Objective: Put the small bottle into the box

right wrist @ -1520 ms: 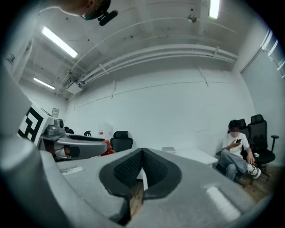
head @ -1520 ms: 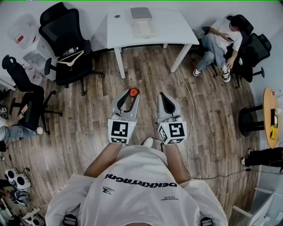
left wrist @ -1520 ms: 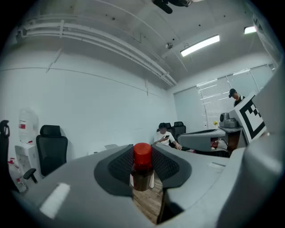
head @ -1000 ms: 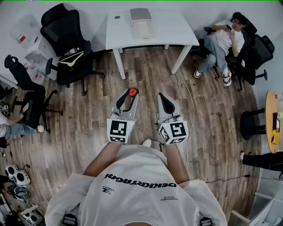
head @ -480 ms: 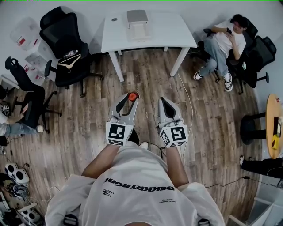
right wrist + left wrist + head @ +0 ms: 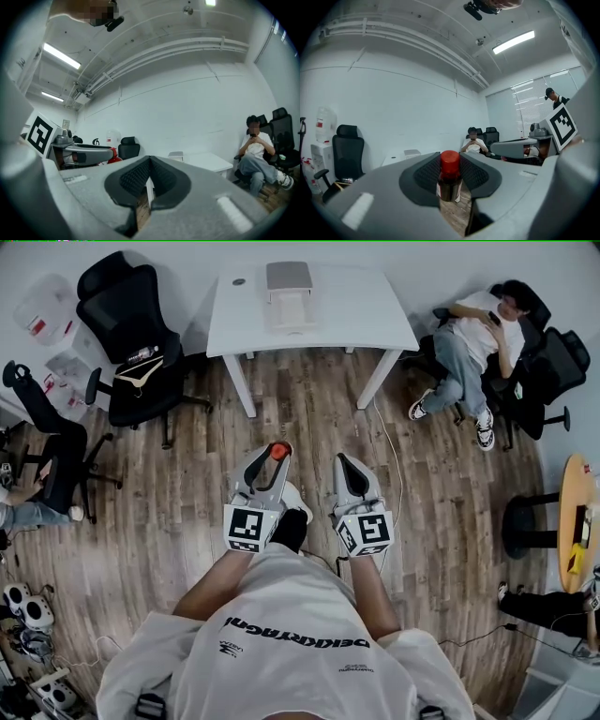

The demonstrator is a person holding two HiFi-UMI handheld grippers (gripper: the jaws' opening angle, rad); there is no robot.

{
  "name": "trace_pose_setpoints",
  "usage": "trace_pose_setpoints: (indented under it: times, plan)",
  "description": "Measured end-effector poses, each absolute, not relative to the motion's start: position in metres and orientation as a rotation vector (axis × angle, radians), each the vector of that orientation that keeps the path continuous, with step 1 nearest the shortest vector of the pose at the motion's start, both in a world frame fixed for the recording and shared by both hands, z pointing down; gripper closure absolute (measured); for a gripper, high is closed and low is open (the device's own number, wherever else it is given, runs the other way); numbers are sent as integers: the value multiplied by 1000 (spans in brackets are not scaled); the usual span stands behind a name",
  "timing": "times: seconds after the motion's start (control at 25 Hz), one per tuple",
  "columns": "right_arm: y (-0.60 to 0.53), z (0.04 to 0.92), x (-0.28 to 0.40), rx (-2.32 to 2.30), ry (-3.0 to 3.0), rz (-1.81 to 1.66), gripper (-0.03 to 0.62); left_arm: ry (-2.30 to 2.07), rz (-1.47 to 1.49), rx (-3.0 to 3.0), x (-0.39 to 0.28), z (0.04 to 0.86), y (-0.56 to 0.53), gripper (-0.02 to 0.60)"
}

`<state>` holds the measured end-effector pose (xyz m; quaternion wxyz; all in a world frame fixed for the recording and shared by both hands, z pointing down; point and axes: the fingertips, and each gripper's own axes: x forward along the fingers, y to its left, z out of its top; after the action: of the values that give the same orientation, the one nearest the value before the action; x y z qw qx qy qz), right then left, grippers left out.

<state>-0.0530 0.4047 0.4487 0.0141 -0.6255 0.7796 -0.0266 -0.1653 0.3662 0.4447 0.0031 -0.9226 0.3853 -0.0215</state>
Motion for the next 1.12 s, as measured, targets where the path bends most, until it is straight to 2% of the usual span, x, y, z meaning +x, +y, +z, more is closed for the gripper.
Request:
trace_pose_setpoints:
  times: [0.68,1.12]
  plan:
    - [242,454,19,-1884,2441,-126,595,1264,-95,-2908,-95,455,209,453]
    - [130,446,40,-1844,2495,-107,595,1325,-102,-2895,-68,458,109,453]
